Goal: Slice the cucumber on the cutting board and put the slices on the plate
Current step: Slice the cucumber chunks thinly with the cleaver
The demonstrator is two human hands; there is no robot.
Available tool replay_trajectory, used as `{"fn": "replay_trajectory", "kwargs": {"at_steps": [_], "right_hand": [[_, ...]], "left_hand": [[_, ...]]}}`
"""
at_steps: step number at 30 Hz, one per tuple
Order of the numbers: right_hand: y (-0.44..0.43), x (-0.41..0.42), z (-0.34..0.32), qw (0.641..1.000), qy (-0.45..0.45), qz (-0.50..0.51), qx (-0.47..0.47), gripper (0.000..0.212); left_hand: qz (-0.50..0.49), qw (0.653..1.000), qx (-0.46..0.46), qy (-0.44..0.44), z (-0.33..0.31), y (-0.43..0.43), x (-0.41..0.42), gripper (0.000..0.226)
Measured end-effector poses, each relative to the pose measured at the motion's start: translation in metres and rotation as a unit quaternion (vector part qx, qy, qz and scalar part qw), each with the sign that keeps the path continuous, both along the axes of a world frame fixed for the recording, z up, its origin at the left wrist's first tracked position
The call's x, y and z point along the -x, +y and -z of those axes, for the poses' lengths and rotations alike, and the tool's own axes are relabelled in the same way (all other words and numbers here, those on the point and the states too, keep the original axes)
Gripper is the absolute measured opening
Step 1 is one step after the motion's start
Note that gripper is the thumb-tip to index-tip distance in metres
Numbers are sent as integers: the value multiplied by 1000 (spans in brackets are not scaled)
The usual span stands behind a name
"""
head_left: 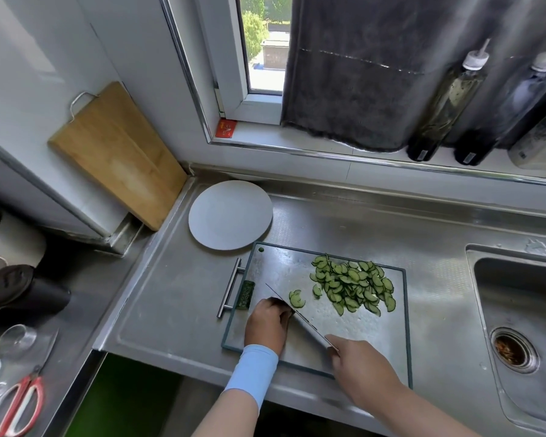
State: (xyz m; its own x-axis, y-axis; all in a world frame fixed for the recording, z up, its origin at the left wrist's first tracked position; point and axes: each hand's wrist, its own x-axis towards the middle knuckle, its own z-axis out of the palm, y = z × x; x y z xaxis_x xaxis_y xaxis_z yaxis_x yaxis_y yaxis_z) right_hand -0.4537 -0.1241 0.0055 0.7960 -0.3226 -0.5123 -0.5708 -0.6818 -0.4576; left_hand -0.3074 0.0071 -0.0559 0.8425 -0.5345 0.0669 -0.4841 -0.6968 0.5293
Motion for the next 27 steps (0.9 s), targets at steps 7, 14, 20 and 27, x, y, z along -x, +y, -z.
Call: {"fn": "replay_trajectory", "kwargs": {"at_steps": [7, 14, 20, 27], "right_hand": [[7, -33, 1, 1000, 12, 7, -20, 22], [15, -54, 4, 1000, -3, -11, -2, 18], [14, -35, -1, 1000, -14, -6, 6, 18], [10, -1, -6, 1000, -14, 0, 3, 17]], "left_hand": [[-5, 1000, 20, 9, 17, 3, -1, 17], [-15, 1000, 18, 18, 25, 5, -1, 8], [-29, 999, 11, 33, 20, 4, 2, 8], [-35, 999, 15, 19, 9, 4, 2, 16]]}}
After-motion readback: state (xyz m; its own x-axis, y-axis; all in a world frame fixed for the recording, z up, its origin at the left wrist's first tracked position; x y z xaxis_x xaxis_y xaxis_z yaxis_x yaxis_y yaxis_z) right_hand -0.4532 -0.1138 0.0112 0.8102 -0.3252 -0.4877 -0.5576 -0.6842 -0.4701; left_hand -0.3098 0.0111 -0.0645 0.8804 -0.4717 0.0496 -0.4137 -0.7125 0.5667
